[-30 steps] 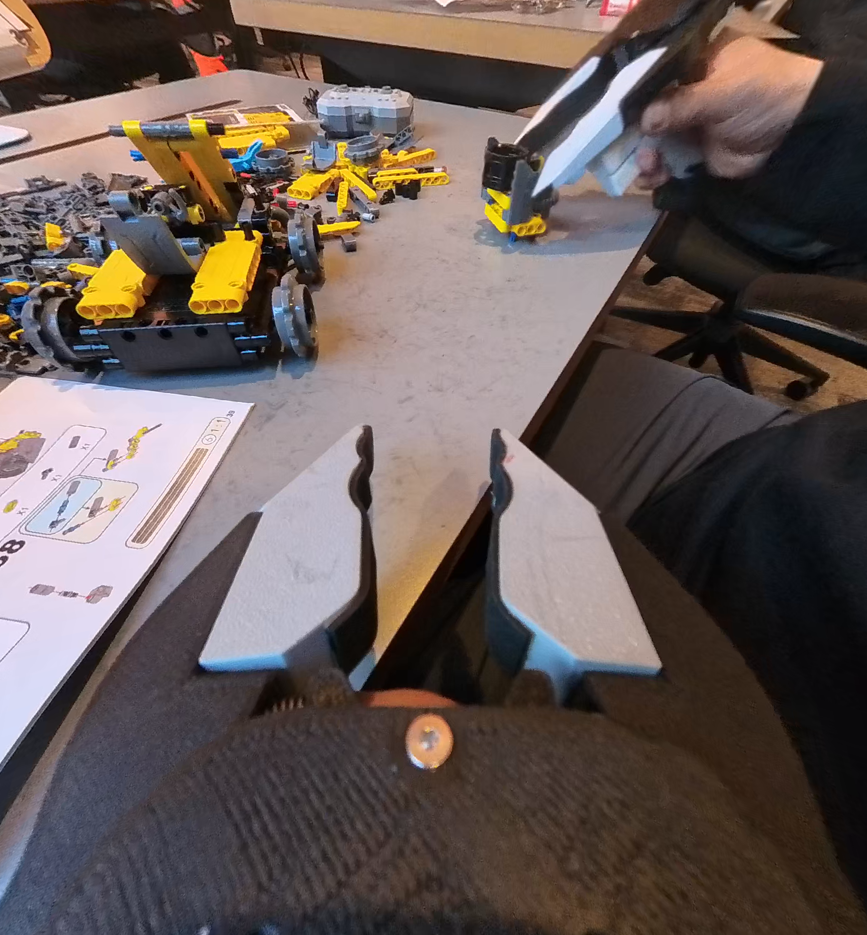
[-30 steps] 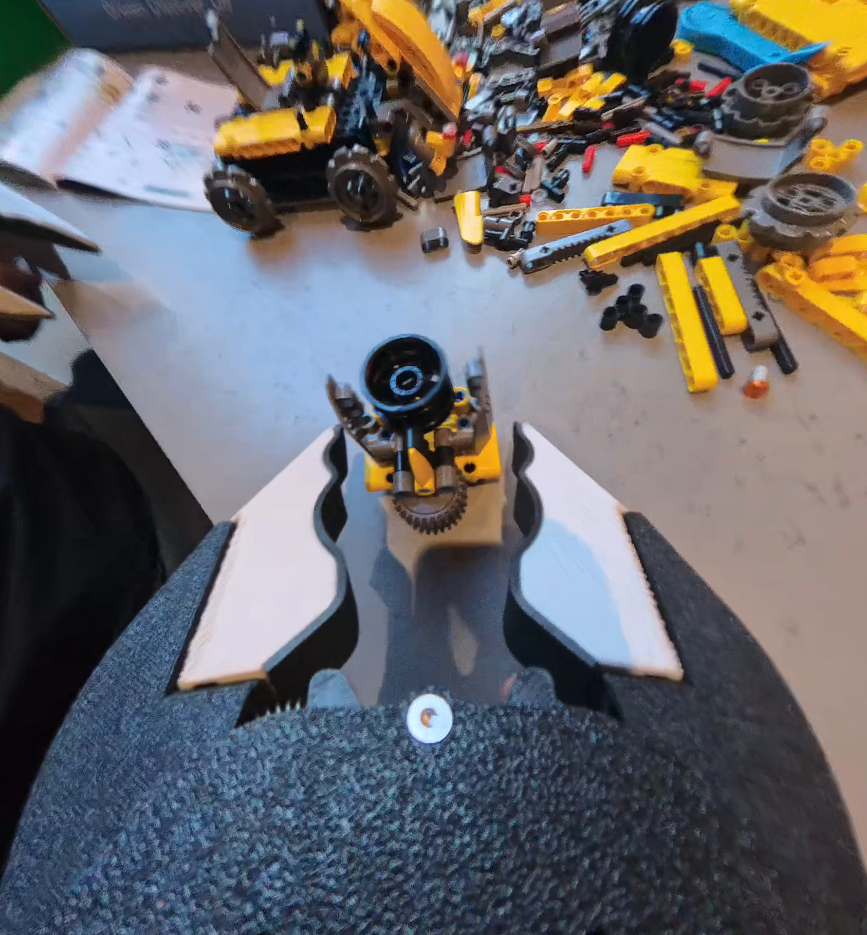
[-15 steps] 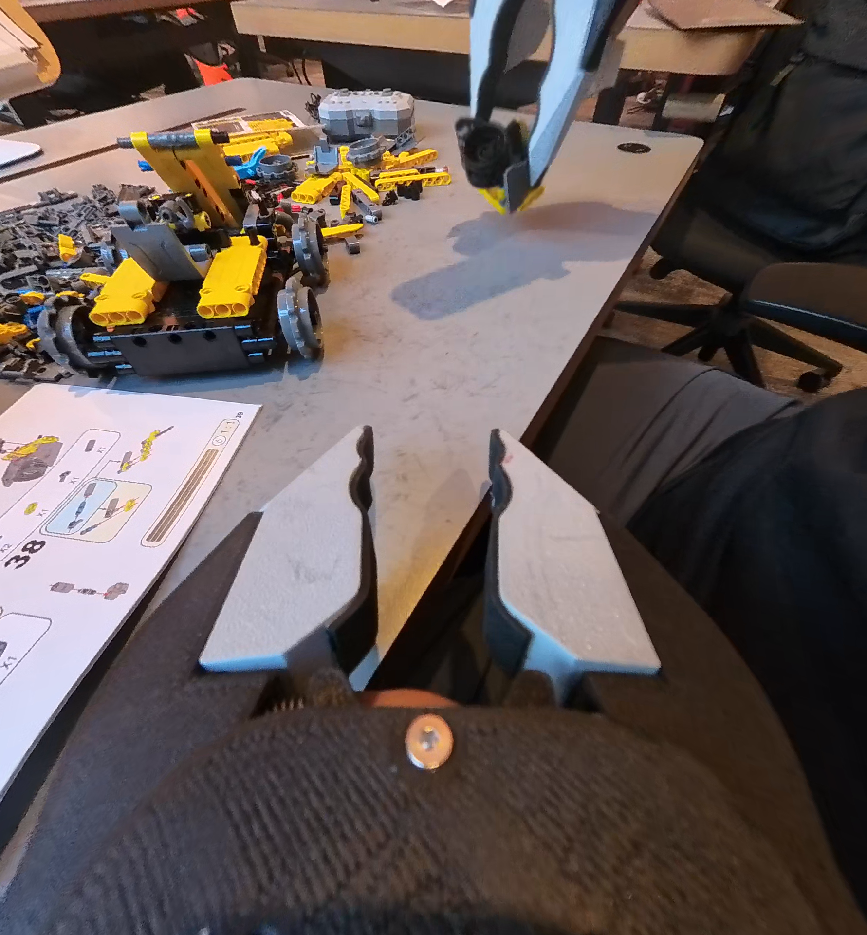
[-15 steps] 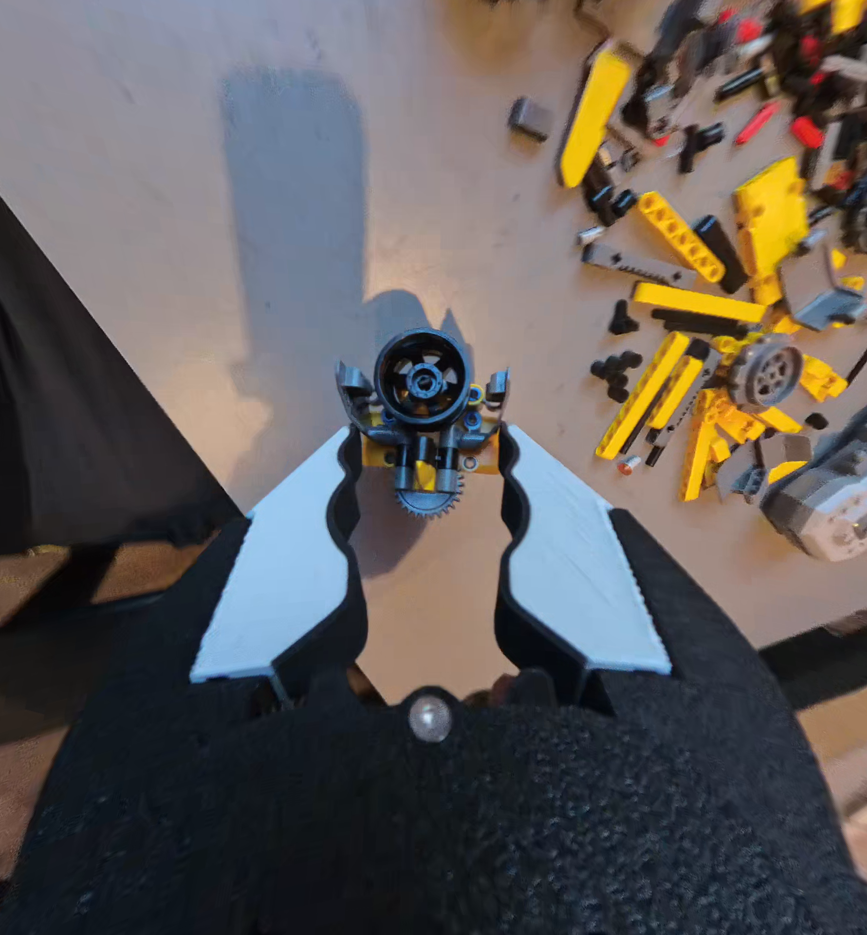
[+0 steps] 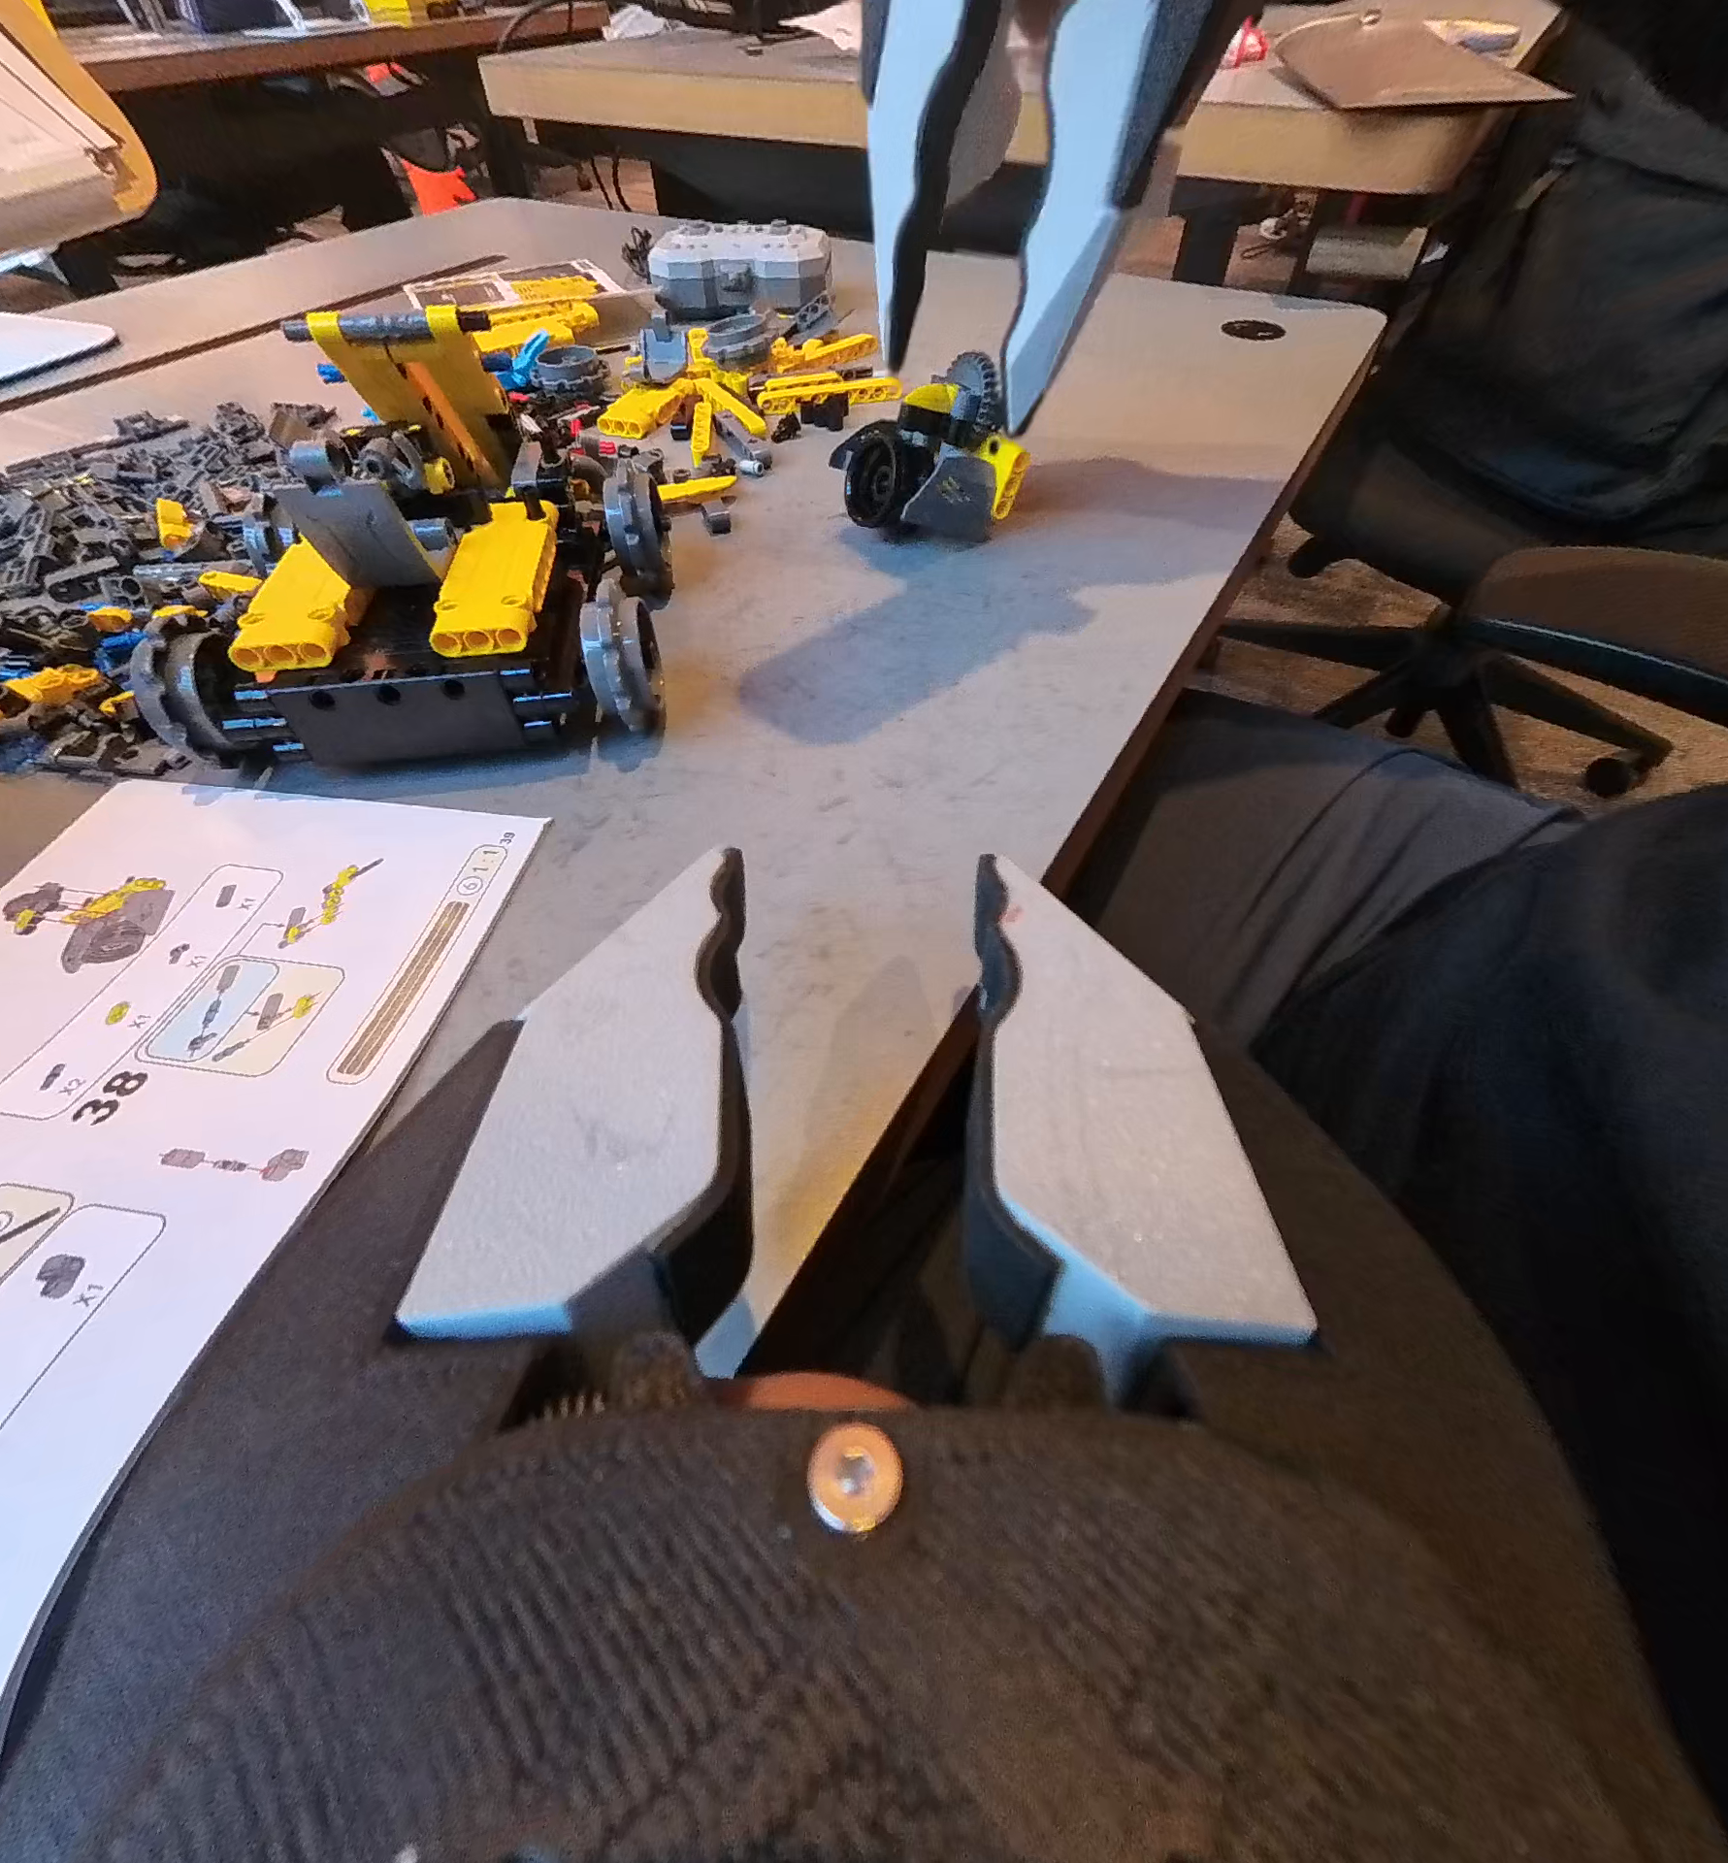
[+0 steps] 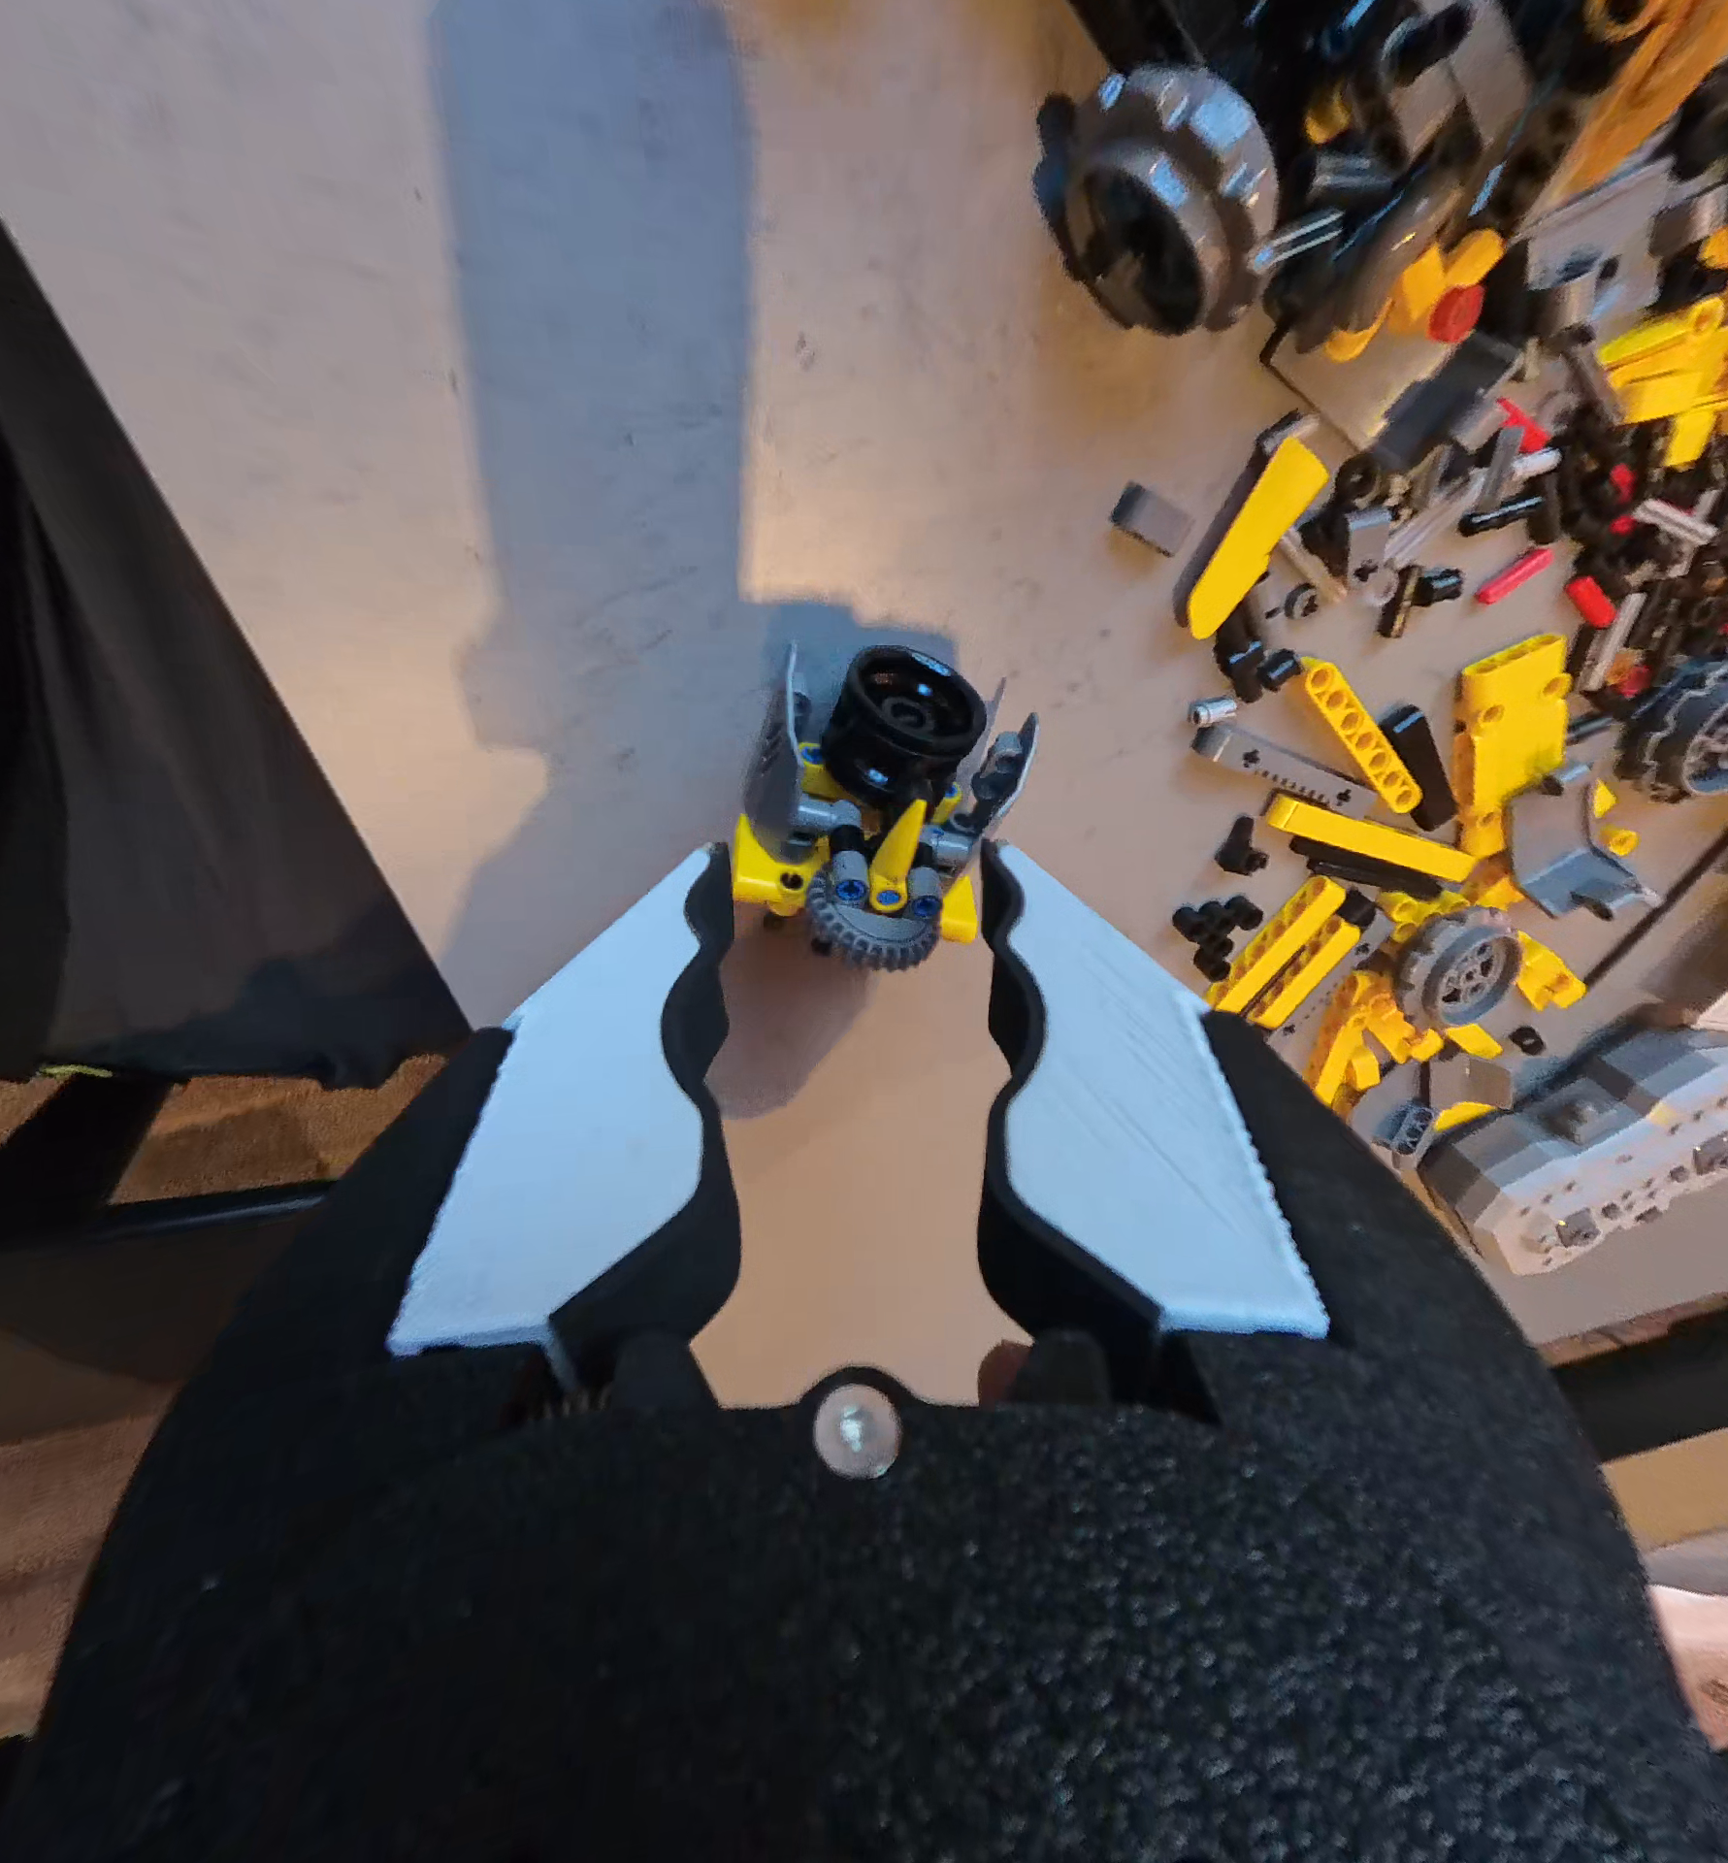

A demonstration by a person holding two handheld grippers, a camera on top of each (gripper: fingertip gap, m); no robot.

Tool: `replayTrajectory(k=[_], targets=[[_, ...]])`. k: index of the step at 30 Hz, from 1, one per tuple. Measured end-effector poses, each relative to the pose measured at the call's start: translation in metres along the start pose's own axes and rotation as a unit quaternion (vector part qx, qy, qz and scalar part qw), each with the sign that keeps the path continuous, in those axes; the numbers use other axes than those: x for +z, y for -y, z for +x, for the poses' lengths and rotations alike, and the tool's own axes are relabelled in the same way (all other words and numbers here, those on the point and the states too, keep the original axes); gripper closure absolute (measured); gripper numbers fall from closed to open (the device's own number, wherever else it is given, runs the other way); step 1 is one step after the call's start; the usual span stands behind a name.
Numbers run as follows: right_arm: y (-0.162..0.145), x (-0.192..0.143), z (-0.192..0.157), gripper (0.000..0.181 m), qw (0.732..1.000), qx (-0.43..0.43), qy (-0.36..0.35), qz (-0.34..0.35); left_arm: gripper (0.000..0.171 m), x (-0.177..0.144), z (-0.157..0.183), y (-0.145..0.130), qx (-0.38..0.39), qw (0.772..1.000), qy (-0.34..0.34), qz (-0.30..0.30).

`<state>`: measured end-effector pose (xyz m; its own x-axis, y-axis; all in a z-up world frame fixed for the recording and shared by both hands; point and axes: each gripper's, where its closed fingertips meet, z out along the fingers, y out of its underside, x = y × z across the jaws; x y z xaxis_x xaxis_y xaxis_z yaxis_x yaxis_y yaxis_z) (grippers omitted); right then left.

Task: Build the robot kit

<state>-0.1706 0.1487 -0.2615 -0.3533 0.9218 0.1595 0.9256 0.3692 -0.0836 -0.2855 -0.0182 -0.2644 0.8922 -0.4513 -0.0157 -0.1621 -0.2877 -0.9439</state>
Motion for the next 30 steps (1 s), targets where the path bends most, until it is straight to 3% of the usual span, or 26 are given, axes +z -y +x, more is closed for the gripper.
replayTrajectory(k=[5, 10, 14, 20, 26, 30], targets=[[0.002, -0.036, 0.010, 0.129, 0.986, 0.070, -0.057, 0.143, 0.128, 0.000, 0.000, 0.001, -0.002, 1.000, 0.000, 0.000], [-0.021, -0.049, 0.016, 0.127, 0.921, 0.222, -0.081, 0.310, 0.128, 0.002, 0.004, 0.000, -0.006, 1.000, -0.007, 0.000], [-0.042, -0.028, 0.012, 0.121, 0.884, 0.303, -0.094, 0.345, 0.128, 0.005, 0.008, -0.002, -0.001, 1.000, -0.011, -0.006], [-0.028, -0.019, 0.005, 0.116, 0.842, 0.350, -0.064, 0.405, 0.129, 0.009, 0.010, -0.006, 0.001, 1.000, -0.010, -0.016], [-0.020, -0.011, 0.008, 0.114, 0.833, 0.365, -0.050, 0.414, 0.129, 0.008, 0.008, -0.007, -0.004, 1.000, -0.009, -0.015], [-0.013, -0.004, 0.003, 0.127, 0.843, 0.350, -0.035, 0.406, 0.129, 0.006, 0.008, -0.005, -0.003, 1.000, -0.010, -0.011]])
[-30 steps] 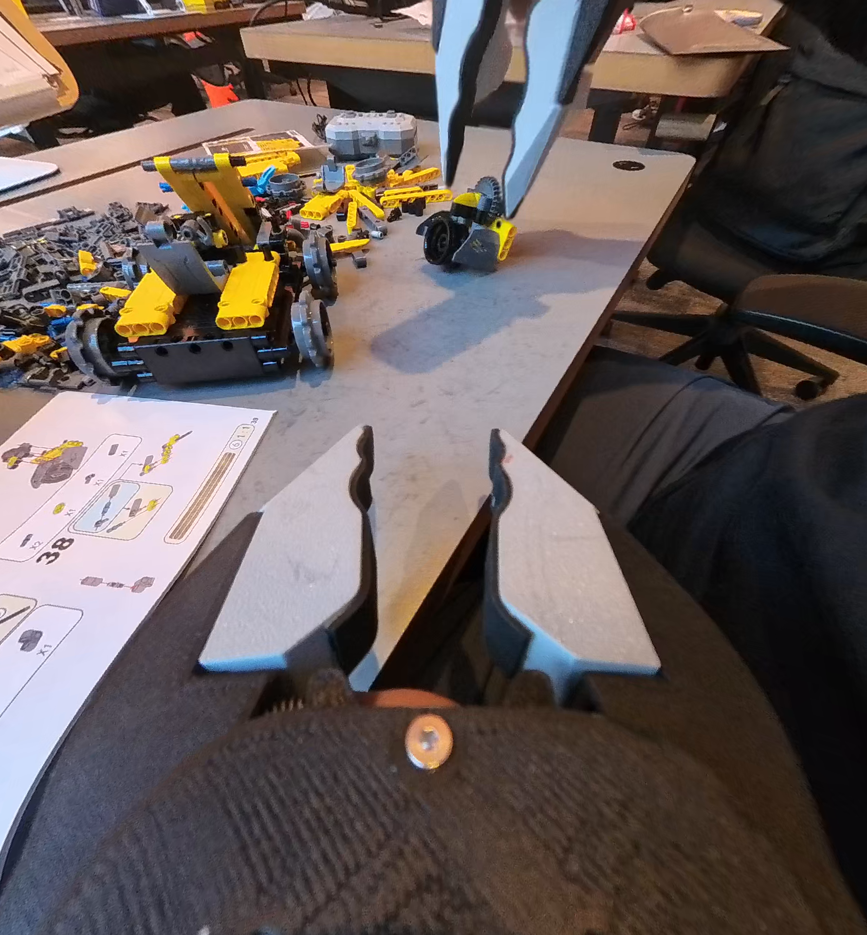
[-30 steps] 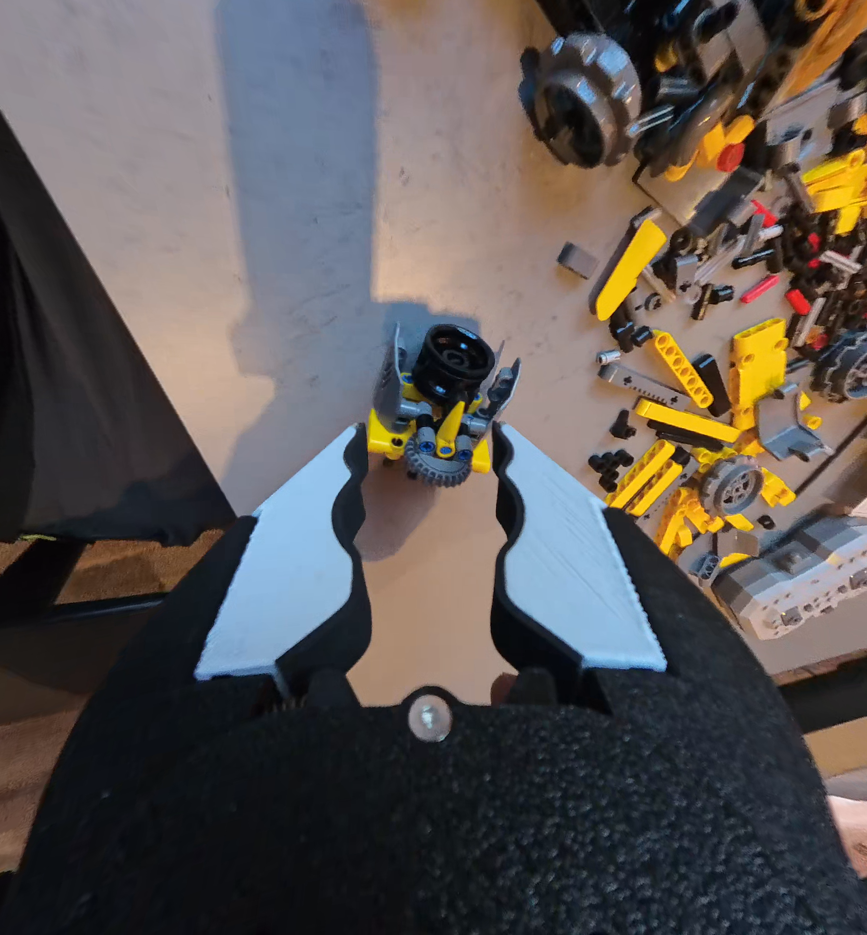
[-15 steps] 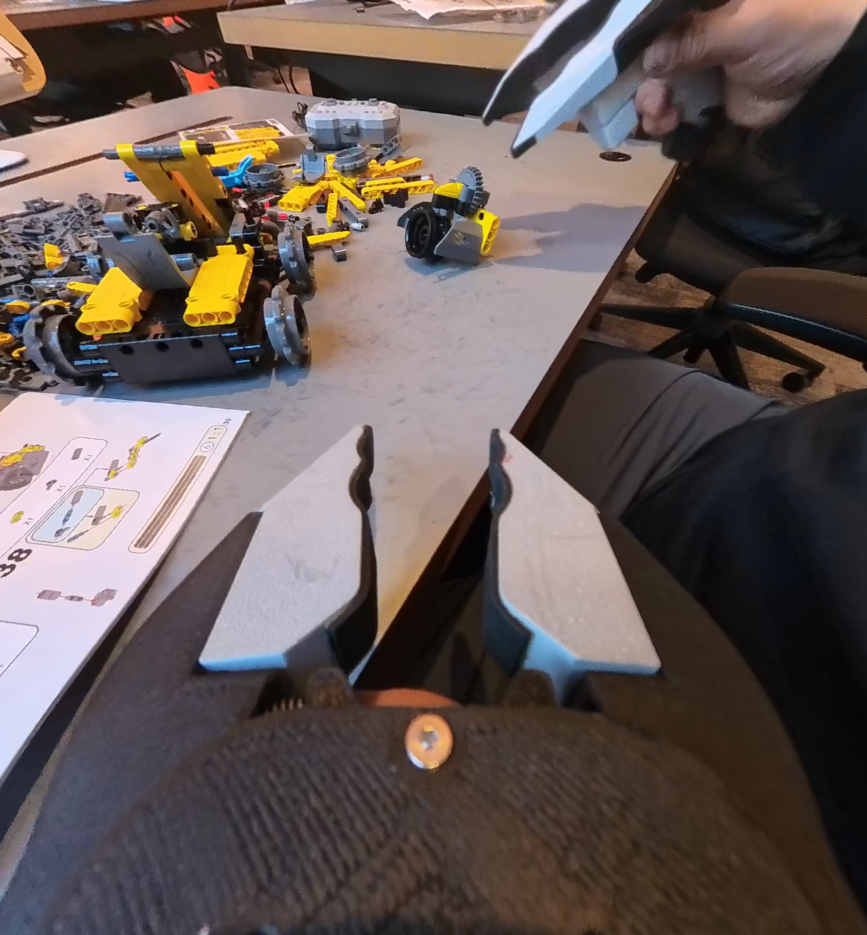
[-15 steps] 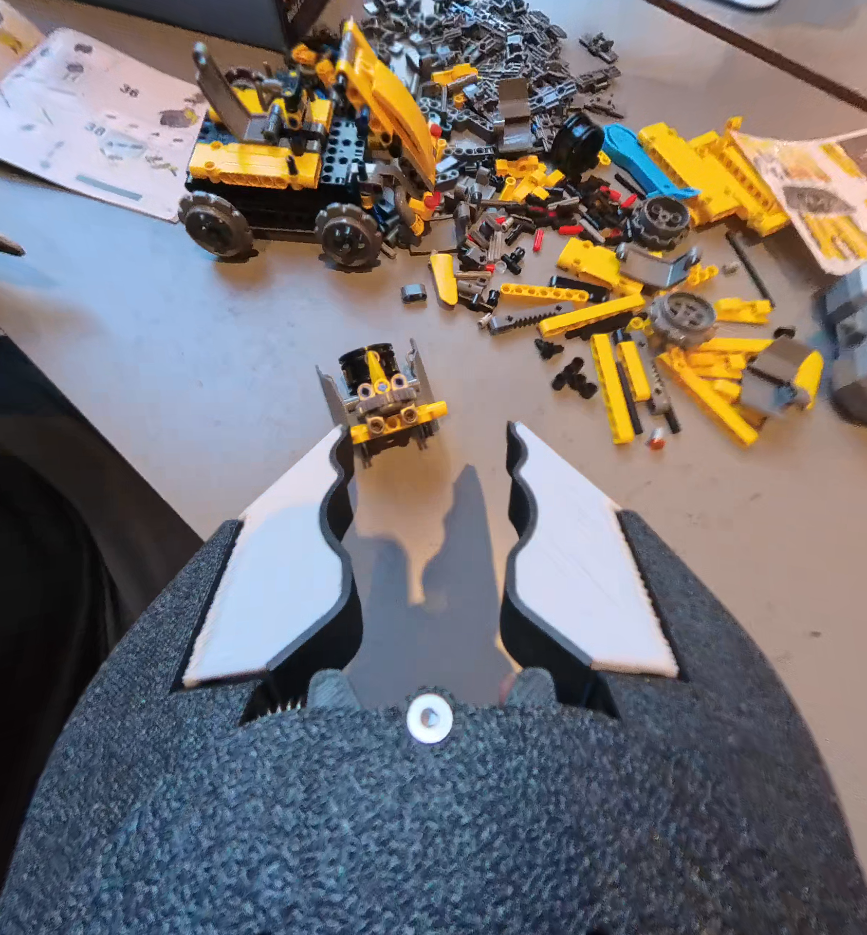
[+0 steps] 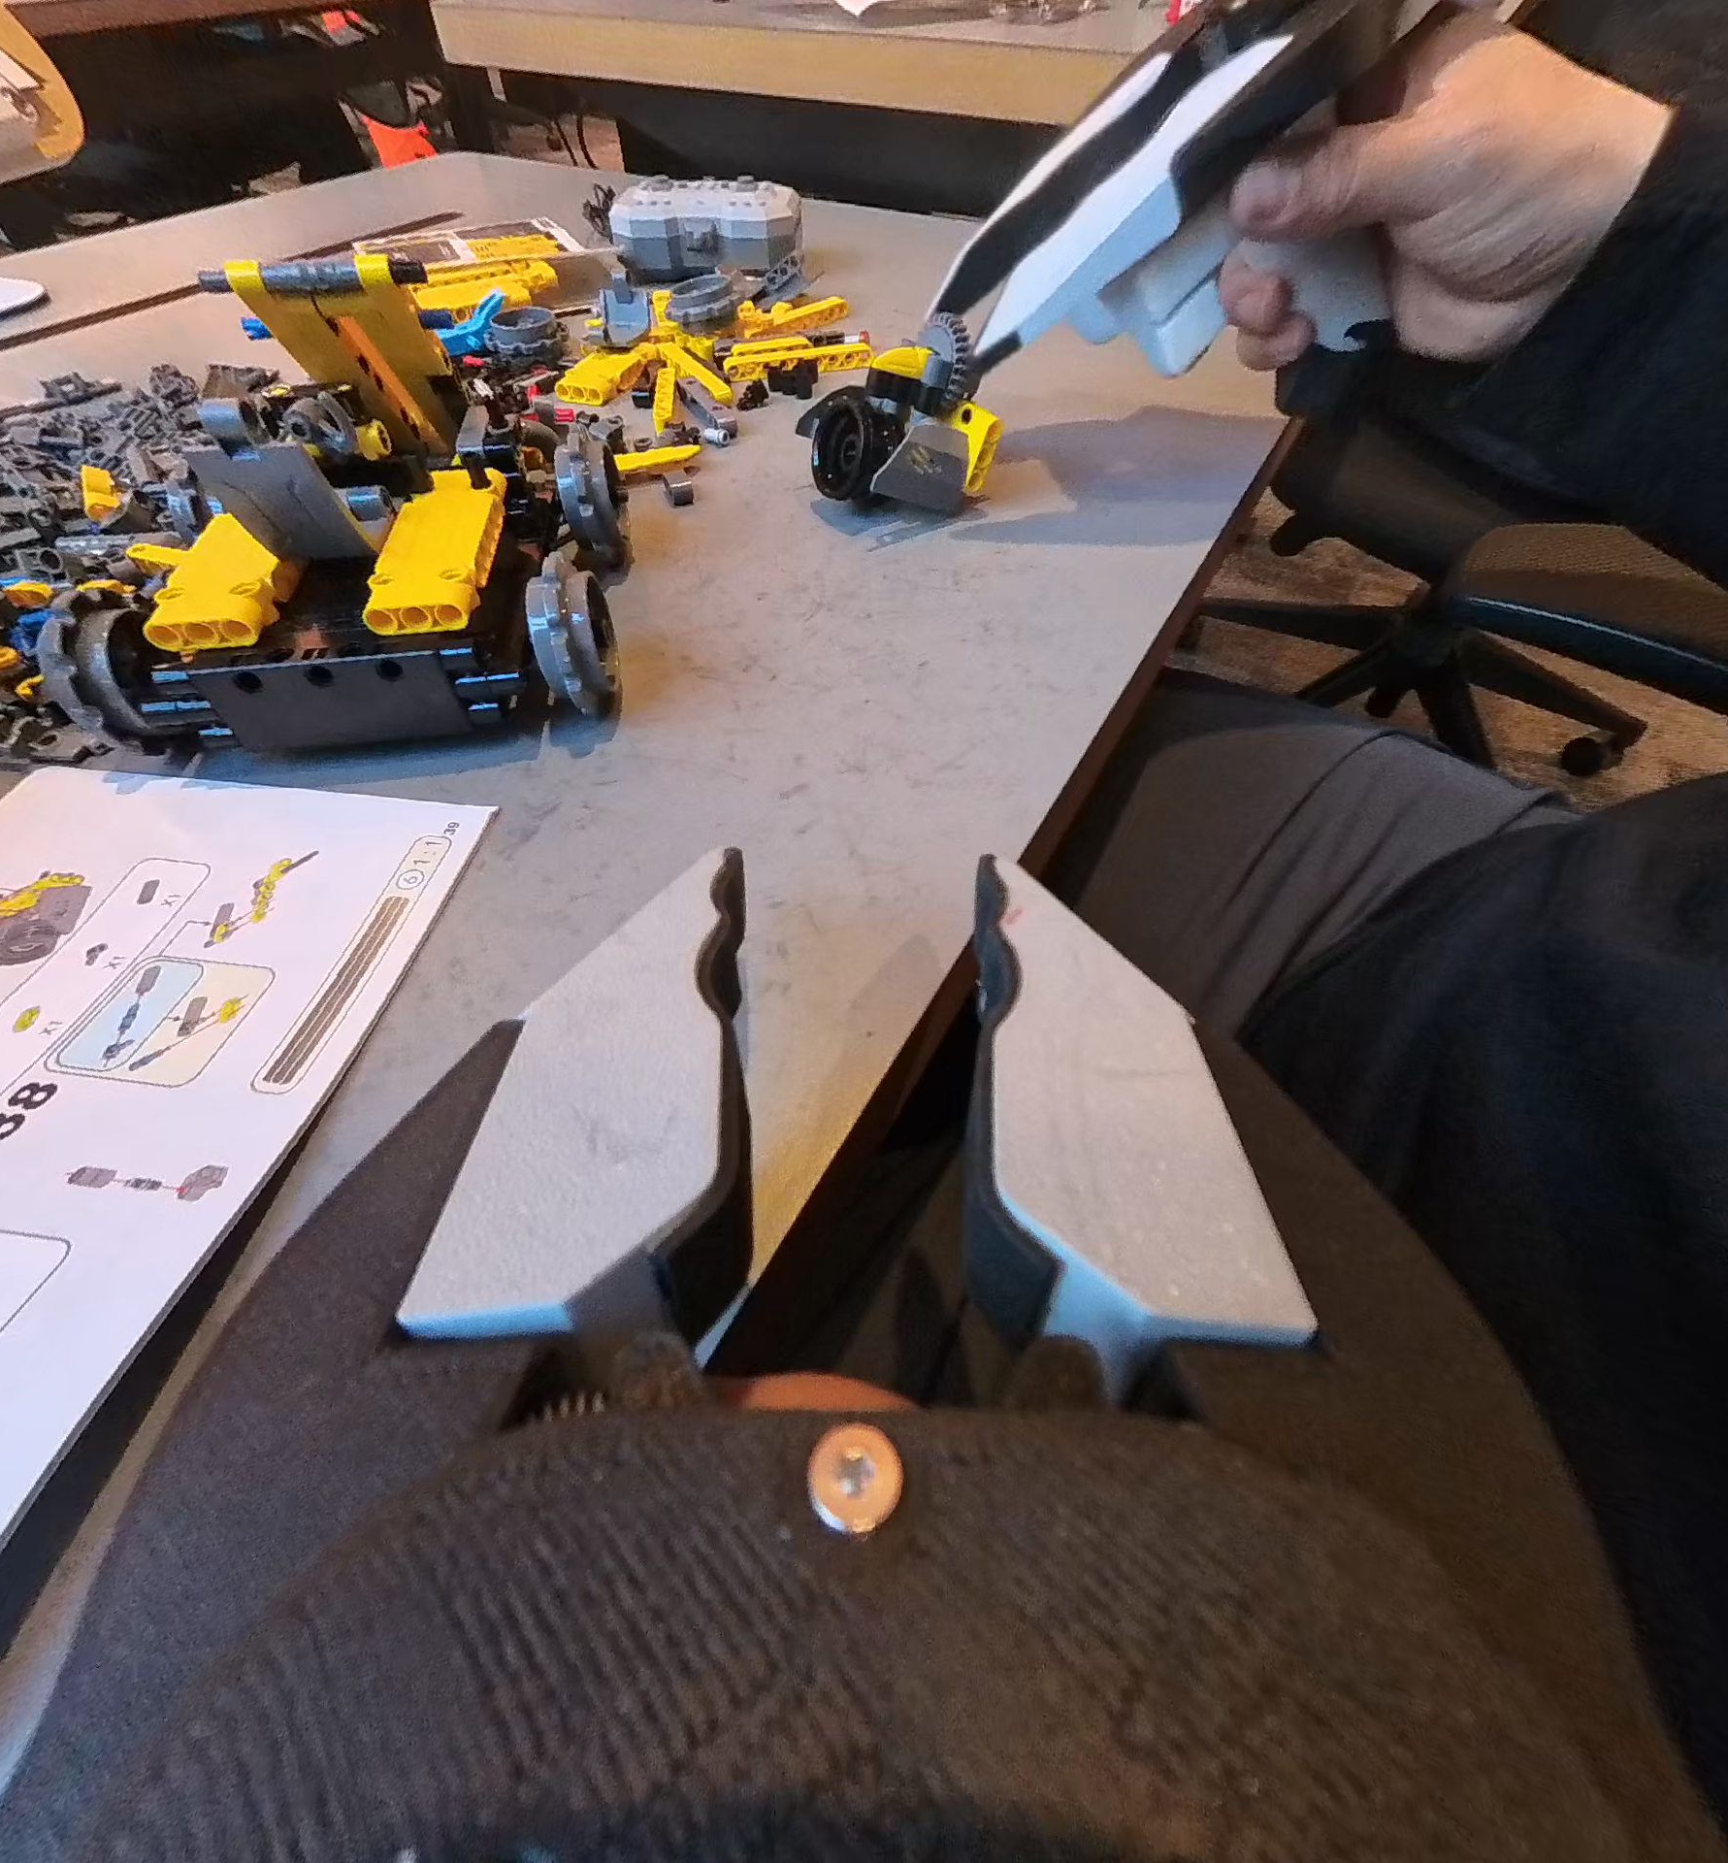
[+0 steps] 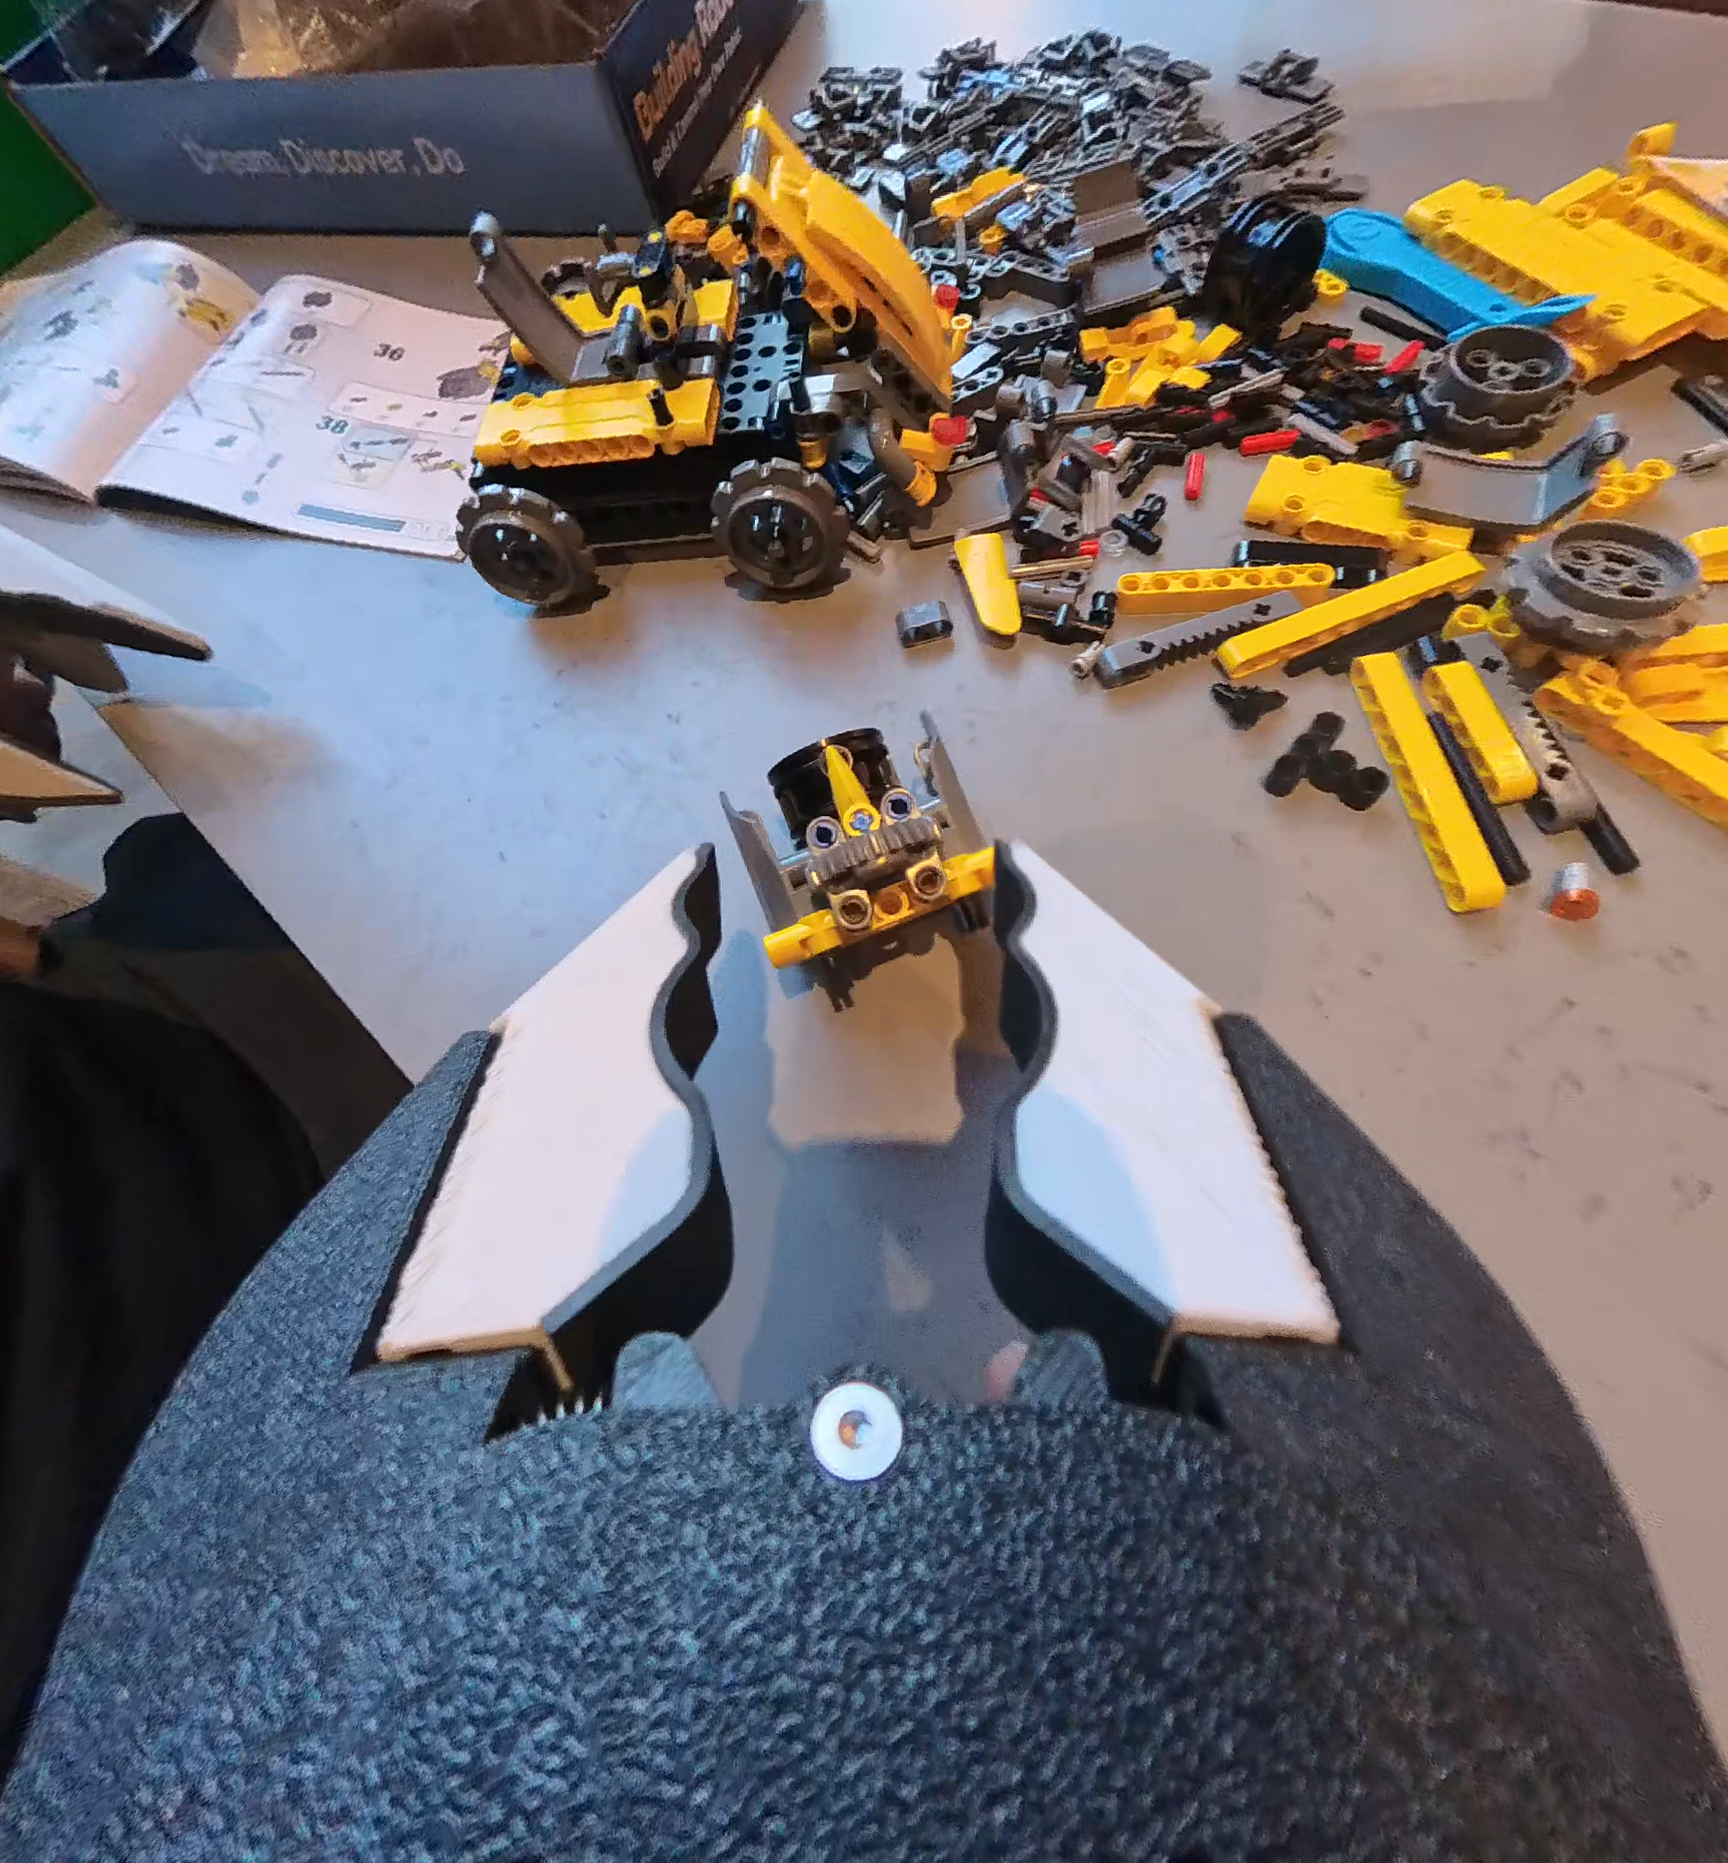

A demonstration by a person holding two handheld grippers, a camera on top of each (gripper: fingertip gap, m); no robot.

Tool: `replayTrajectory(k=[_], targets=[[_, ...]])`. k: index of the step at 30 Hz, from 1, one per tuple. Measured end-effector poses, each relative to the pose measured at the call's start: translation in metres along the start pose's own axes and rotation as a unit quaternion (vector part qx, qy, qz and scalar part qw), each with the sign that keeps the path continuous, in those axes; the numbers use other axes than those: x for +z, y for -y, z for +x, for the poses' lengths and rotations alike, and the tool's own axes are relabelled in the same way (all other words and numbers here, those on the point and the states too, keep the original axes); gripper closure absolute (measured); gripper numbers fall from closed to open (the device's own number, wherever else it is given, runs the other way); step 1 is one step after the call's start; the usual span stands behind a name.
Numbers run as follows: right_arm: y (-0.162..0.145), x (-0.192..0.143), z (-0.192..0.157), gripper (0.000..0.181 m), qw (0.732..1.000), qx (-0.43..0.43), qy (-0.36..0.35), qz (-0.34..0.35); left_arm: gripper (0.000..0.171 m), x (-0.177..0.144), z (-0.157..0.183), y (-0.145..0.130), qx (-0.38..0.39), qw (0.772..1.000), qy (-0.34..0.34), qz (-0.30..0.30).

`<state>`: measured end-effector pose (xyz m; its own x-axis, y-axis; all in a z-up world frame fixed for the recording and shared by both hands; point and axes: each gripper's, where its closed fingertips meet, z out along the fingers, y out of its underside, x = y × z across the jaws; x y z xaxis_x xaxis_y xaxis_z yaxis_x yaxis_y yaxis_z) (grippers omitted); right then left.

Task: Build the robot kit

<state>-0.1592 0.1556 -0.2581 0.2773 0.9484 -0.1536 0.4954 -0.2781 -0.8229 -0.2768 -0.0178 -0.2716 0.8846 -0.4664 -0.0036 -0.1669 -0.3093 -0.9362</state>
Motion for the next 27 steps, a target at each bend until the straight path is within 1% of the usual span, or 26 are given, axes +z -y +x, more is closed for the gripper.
replayTrajectory(k=[5, 10, 12, 16, 18, 19, 20, 22, 23, 24, 25, 27], targets=[[-0.007, 0.003, -0.002, 0.142, 0.999, -0.019, 0.007, -0.027, 0.129, -0.002, -0.001, 0.002, 0.000, 1.000, 0.000, 0.003], [-0.004, -0.005, 0.007, 0.141, 0.999, -0.018, -0.010, -0.024, 0.129, -0.003, -0.003, 0.003, 0.000, 1.000, 0.003, 0.006], [0.000, -0.009, 0.009, 0.137, 1.000, -0.004, -0.011, -0.015, 0.129, -0.004, -0.003, 0.003, -0.001, 1.000, 0.002, 0.007], [0.004, -0.003, -0.004, 0.107, 1.000, 0.018, 0.011, -0.003, 0.129, -0.004, -0.002, 0.004, 0.000, 1.000, 0.001, 0.009], [0.002, 0.008, -0.007, 0.101, 1.000, 0.008, 0.002, -0.014, 0.129, -0.004, -0.001, 0.004, 0.000, 1.000, 0.000, 0.008], [-0.001, 0.014, -0.010, 0.101, 1.000, -0.001, 0.003, -0.023, 0.129, -0.004, -0.001, 0.004, 0.000, 1.000, 0.000, 0.008], [-0.003, 0.018, -0.012, 0.104, 0.999, -0.011, 0.007, -0.032, 0.129, -0.004, -0.001, 0.004, 0.001, 1.000, 0.001, 0.007], [-0.004, 0.024, -0.013, 0.122, 0.998, -0.037, 0.008, -0.043, 0.128, -0.004, -0.002, 0.003, 0.002, 1.000, 0.003, 0.006], [-0.005, 0.023, -0.015, 0.137, 0.997, -0.053, 0.016, -0.050, 0.128, -0.004, -0.003, 0.003, 0.001, 1.000, 0.005, 0.006], [-0.006, 0.022, -0.017, 0.146, 0.996, -0.064, 0.028, -0.058, 0.128, -0.004, -0.004, 0.003, 0.000, 1.000, 0.005, 0.007], [-0.007, 0.021, -0.017, 0.150, 0.995, -0.070, 0.037, -0.066, 0.128, -0.005, -0.004, 0.003, -0.002, 1.000, 0.005, 0.007], [-0.009, 0.018, -0.021, 0.150, 0.991, -0.083, 0.067, -0.082, 0.129, -0.004, -0.004, 0.003, -0.005, 1.000, 0.003, 0.007]])
